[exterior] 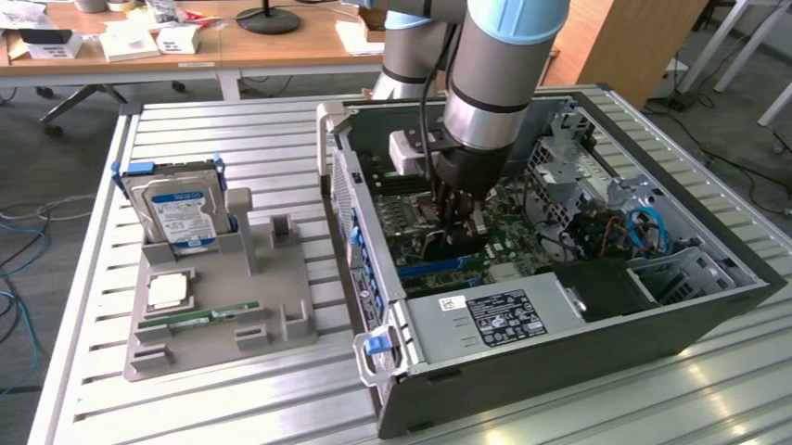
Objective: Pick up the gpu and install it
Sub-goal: 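Insert the gpu into the slot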
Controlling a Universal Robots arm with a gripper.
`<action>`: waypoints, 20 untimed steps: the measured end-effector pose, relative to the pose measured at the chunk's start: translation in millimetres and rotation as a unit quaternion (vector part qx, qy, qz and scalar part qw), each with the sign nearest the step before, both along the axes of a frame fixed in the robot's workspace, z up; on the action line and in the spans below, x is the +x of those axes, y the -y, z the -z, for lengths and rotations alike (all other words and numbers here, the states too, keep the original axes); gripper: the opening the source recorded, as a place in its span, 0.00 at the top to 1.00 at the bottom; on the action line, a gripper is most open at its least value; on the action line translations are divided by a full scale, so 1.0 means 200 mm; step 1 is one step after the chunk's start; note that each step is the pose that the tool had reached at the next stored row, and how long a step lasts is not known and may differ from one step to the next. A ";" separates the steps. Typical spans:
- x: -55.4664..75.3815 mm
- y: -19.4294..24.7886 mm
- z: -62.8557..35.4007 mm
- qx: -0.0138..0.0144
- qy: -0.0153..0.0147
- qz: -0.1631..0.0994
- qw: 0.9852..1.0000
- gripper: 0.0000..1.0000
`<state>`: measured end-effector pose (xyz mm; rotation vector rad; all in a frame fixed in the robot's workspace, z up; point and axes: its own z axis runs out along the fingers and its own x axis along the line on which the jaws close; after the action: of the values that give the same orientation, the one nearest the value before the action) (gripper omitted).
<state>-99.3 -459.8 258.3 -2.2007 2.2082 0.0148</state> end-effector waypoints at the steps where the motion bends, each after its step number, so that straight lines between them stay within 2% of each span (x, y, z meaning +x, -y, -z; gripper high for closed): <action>1: 0.00 0.000 0.002 0.000 0.000 0.000 1.000 0.74; 20: 0.00 0.000 0.019 0.000 0.000 0.011 1.000 0.74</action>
<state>-99.3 -459.7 254.4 -2.1755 2.2327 0.0142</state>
